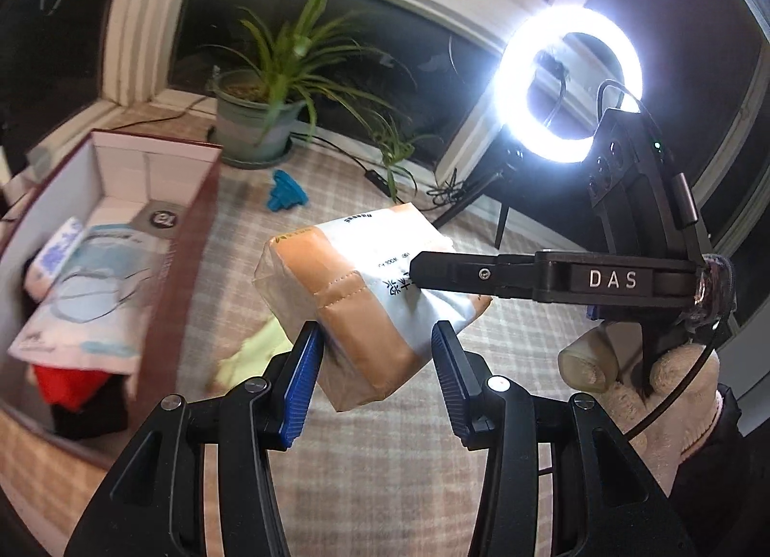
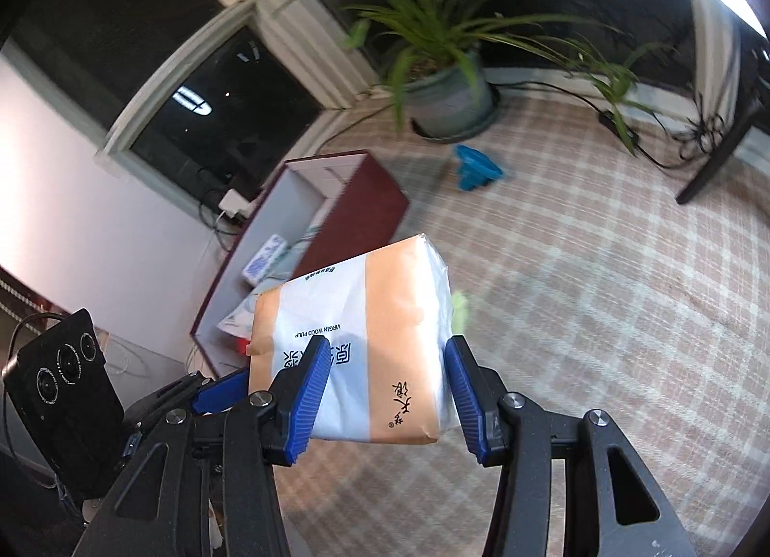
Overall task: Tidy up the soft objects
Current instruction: 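Lift the tissue pack with both tools and carry it over the box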
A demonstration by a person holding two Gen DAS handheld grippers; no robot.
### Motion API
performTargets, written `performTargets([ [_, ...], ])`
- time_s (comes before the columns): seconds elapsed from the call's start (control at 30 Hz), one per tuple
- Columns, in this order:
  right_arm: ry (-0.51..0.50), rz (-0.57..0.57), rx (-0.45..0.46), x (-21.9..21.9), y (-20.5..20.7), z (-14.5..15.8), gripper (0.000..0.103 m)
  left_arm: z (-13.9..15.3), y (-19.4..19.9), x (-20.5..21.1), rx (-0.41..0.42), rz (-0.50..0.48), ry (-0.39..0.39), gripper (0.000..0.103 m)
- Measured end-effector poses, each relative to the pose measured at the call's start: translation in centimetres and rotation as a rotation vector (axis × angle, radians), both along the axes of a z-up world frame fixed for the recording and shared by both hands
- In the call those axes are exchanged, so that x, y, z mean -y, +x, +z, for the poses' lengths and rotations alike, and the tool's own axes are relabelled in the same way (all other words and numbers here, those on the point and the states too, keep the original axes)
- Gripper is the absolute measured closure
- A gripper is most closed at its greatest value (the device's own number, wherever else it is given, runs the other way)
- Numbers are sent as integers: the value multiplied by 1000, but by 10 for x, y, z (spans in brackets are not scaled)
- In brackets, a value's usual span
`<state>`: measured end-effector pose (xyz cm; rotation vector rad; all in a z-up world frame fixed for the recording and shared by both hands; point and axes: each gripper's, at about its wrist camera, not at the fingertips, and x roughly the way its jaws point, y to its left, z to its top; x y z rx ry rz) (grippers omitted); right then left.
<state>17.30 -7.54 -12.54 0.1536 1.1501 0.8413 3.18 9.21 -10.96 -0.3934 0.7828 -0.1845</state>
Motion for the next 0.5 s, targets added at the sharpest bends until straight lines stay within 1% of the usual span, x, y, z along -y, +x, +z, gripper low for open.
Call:
performTargets([
  [0.17,-17,43,56,-32,-27,16,57,3,-23,-31,19,42,-9,59],
  [0.3,-17,83,85,-60,-46,24,57,7,-39,-61,29,80,3,59],
  [0.5,2,132,81,-107,-63,25,57,3,-51,-104,20,136,23,59],
])
